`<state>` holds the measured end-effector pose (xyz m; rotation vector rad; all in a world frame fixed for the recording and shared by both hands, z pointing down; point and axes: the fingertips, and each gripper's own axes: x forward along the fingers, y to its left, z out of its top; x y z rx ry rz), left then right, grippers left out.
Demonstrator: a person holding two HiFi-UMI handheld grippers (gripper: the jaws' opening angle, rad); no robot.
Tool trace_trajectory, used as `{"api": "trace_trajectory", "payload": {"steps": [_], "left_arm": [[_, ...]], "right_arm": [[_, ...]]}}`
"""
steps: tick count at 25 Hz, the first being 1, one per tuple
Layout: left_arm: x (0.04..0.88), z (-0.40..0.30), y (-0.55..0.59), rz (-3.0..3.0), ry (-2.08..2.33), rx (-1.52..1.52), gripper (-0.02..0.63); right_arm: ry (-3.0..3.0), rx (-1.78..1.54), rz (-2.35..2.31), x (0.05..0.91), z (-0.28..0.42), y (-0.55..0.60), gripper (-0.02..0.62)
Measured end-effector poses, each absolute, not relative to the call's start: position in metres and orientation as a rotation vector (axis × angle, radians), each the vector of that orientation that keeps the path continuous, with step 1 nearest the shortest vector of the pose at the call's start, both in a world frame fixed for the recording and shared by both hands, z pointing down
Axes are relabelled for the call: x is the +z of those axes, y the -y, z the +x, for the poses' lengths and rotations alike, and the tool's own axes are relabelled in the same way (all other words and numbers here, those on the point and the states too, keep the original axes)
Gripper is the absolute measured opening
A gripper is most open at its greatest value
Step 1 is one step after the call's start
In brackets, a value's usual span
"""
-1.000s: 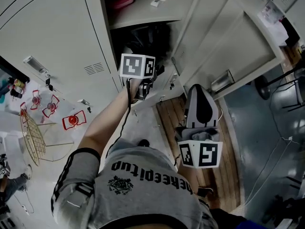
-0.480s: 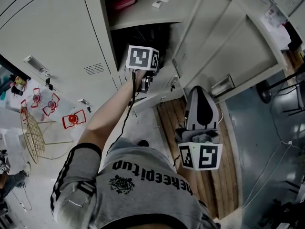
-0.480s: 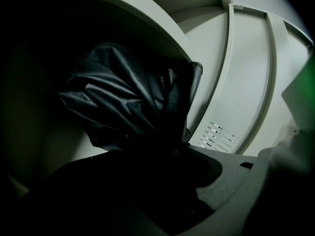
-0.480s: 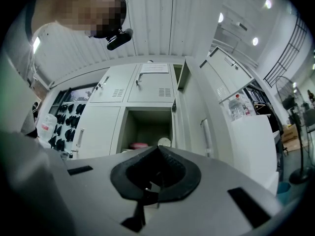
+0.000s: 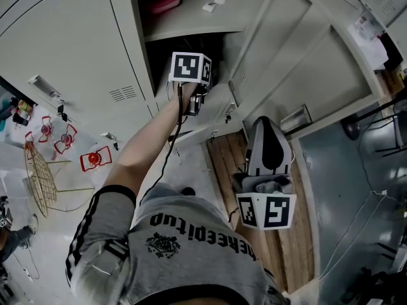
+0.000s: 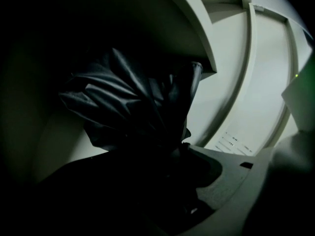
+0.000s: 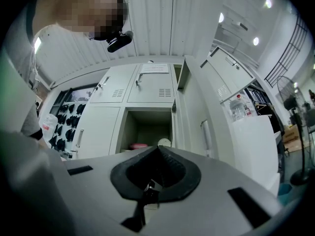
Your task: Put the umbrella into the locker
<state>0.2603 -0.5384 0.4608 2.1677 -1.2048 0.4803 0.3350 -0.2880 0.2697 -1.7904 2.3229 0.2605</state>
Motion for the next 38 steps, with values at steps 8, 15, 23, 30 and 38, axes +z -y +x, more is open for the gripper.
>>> {"api": "trace_trajectory", "payload": {"steps": [8, 15, 23, 30, 38], "left_arm": [[0.467, 0.259, 0.56, 2.141, 1.262, 0.524, 0.262], [0.473, 0.26, 0.569, 2.126, 1.279, 0.545, 0.262], [0.48, 0.265, 0.576, 2.084, 1.235, 0.572, 0.262], [0.48, 0.265, 0.578, 2.068, 1.217, 0.545, 0.265], [0.471, 0.265, 0.577, 2.084, 1.251, 0.469, 0.297]], "right_arm": [[-2.325, 0.275, -1.817, 0.271, 0.34, 0.293, 0.003], [-2.342, 0.289, -1.805, 0.271, 0.338, 0.297, 0.003], [-2.385, 0.306, -1.772, 0.273, 0.328, 0.299, 0.002], [-2.383, 0.304, -1.769, 0.273, 0.329, 0.298, 0.002], [-2.388, 0.297, -1.764, 0.273, 0.327, 0.295, 0.002]]}}
